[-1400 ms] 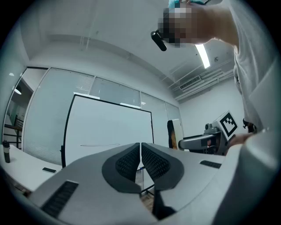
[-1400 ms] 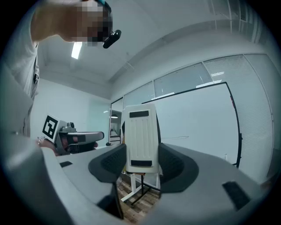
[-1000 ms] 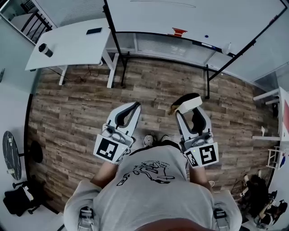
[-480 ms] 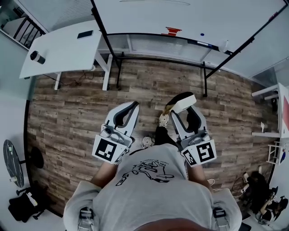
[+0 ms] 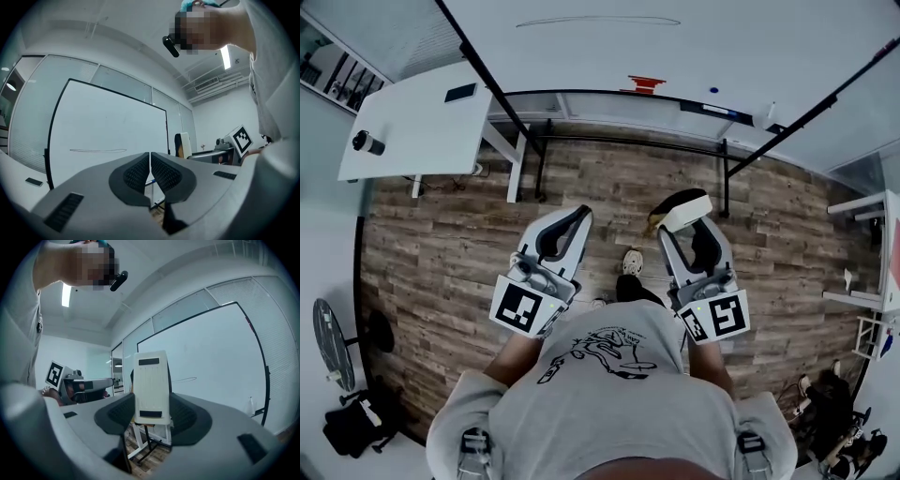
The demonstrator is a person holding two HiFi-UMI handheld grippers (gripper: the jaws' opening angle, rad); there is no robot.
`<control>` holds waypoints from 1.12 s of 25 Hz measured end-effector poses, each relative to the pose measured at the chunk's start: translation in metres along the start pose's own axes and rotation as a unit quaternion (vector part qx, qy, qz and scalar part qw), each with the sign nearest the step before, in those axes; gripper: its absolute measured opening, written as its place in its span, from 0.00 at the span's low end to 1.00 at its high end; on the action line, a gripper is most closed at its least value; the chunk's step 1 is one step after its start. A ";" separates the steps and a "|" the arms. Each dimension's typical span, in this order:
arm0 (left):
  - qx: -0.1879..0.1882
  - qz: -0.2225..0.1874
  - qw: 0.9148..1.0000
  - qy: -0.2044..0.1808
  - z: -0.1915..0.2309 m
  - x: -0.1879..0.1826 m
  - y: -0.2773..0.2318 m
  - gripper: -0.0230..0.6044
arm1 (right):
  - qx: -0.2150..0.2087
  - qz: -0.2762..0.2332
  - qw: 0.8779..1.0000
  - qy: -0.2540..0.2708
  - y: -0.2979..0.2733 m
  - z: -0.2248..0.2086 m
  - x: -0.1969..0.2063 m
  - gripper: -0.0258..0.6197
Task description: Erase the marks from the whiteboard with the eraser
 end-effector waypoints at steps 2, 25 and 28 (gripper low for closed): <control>0.000 0.001 1.000 -0.002 0.003 -0.001 -0.028 0.08 | 0.000 -0.001 1.000 -0.004 -0.011 -0.025 -0.009 0.40; -0.029 0.012 0.999 0.006 0.032 0.015 -0.167 0.08 | -0.009 0.023 1.000 0.012 -0.088 -0.152 -0.060 0.40; -0.031 0.018 0.999 0.005 0.045 0.023 -0.169 0.08 | -0.005 0.023 1.000 0.017 -0.100 -0.152 -0.060 0.40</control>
Point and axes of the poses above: the fingertips, and each gripper's own axes: y backward along the fingers, z to its left, x out of its underside, the point moved 9 cm from there along y, backward along the fingers, and after that the axes turned 15 degrees about -y, right-handed, at the moved point
